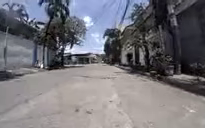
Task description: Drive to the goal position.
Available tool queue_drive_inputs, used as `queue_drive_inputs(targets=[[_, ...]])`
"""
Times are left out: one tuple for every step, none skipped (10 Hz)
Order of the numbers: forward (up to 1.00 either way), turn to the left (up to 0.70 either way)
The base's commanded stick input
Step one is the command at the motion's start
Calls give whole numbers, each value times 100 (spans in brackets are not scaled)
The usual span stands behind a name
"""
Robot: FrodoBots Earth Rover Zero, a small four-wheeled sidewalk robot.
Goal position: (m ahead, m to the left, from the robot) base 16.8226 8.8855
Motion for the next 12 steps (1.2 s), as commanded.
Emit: queue_drive_inputs(targets=[[100, -29], [100, -29], [100, -10], [100, 11], [100, 11], [100, 11], [100, 11], [100, 11], [100, 11], [100, 11], [100, -11], [100, -21]])
